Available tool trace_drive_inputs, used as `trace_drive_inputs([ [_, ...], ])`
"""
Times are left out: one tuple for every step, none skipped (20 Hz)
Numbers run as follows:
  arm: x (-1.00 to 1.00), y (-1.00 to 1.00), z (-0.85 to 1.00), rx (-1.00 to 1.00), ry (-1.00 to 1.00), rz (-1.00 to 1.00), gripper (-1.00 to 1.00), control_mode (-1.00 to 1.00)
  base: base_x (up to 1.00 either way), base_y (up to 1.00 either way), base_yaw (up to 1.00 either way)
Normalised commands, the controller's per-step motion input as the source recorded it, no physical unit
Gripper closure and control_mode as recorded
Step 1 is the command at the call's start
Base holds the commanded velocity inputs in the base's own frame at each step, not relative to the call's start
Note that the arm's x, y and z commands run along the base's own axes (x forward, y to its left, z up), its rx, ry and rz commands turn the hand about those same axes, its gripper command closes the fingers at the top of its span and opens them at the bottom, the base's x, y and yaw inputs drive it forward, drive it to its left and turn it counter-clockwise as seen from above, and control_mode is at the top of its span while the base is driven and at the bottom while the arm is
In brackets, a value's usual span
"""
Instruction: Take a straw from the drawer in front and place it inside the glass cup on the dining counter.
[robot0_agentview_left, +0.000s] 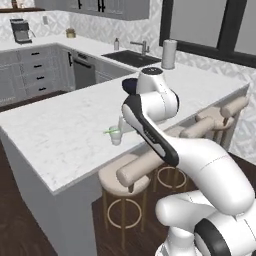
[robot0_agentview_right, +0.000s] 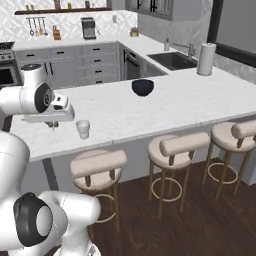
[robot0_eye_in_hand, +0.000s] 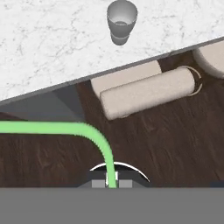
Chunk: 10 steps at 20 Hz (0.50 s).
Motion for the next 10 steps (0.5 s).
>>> trace_drive_inputs([
  [0.00, 0.00, 0.00, 0.00, 0.00, 0.00, 1.00, 1.00, 0.11, -0.79, 0.56],
  [0.00, 0.00, 0.00, 0.00, 0.00, 0.00, 1.00, 1.00, 0.14, -0.81, 0.54],
  [0.00, 0.00, 0.00, 0.00, 0.00, 0.00, 1.00, 1.00, 0.18, -0.81, 0.52],
  [0.00, 0.00, 0.00, 0.00, 0.00, 0.00, 1.00, 1.00, 0.26, -0.82, 0.50],
  [0.00, 0.00, 0.00, 0.00, 0.00, 0.00, 1.00, 1.00, 0.31, -0.84, 0.47],
  [0.00, 0.00, 0.00, 0.00, 0.00, 0.00, 1.00, 1.00, 0.39, -0.82, 0.44],
  [0.00, 0.00, 0.00, 0.00, 0.00, 0.00, 1.00, 1.00, 0.46, -0.79, 0.41],
  [0.00, 0.00, 0.00, 0.00, 0.00, 0.00, 1.00, 1.00, 0.57, -0.67, 0.37],
  [0.00, 0.00, 0.00, 0.00, 0.00, 0.00, 1.00, 1.00, 0.69, -0.57, 0.31],
  [0.00, 0.00, 0.00, 0.00, 0.00, 0.00, 1.00, 1.00, 0.74, -0.42, 0.26],
])
